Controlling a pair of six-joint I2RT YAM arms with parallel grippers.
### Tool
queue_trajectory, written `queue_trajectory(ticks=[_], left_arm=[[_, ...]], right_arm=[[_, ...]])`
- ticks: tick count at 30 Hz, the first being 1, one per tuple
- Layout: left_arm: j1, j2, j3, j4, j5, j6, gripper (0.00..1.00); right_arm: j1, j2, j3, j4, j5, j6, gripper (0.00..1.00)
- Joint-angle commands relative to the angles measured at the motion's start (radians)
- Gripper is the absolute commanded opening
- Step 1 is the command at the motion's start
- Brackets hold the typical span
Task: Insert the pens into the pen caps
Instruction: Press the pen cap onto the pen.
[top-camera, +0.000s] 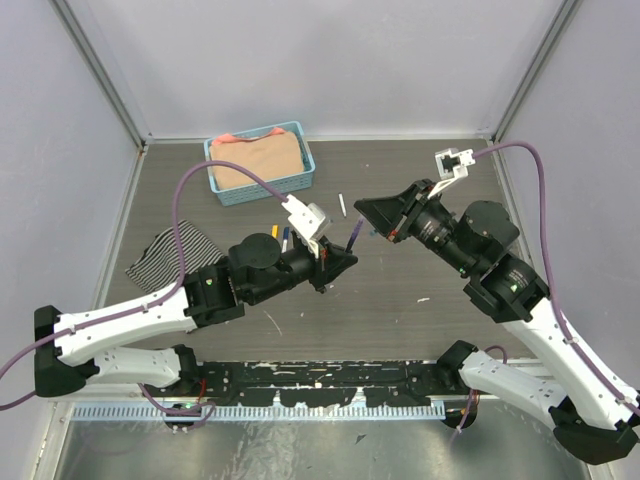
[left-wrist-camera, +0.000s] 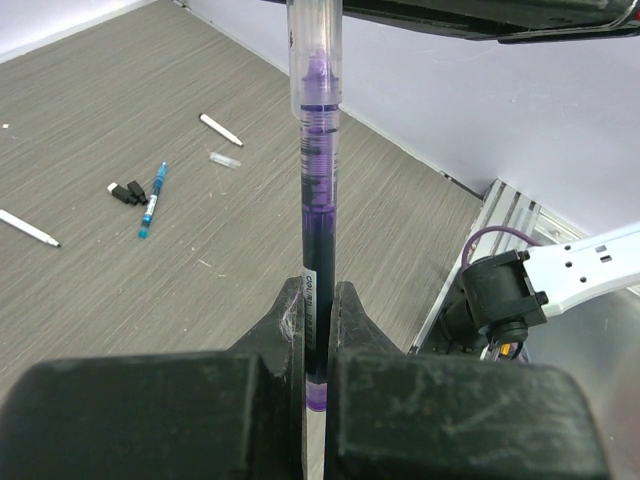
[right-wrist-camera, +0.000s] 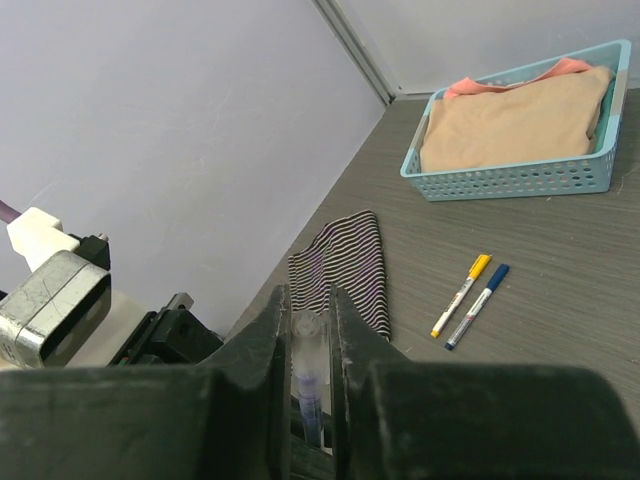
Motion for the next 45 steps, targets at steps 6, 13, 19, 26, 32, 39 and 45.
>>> queue_trajectory(ticks=[6,13,19,26,32,39,45], left_arm=[[-0.001,-0.008,0.176,-0.027,-0.022,0.028,0.00],[-0.001,0.003,0.274,0.022,-0.043,0.066,0.00],[-0.001,0.040,0.365,0.040,-0.030,0.085,0.00],[-0.002,0.051,0.409,0.085,-0.027,0.100,0.00],[-0.002,0.047,0.427,0.070,-0.013,0.118,0.00],[-0.001,0.027,0.390,-0.065,0.023,0.108,0.00],[-0.002,-0.009,0.309,-0.120,0.044,0.077,0.00]], right_arm=[[0.008,0.055,0.056,-0.071,-0.006,-0.031,0.00],[0.096,0.020,-0.038,-0.109,0.095,-0.022,0.00],[0.273,0.025,-0.117,-0.123,0.251,0.003,0.00],[0.524,0.030,-0.245,-0.125,0.481,0.135,0.00],[0.600,0.042,-0.253,-0.146,0.537,0.172,0.00],[0.600,0.037,-0.061,-0.177,0.652,0.023,0.00],[0.601,0.038,0.100,-0.141,0.746,-0.085,0.12]])
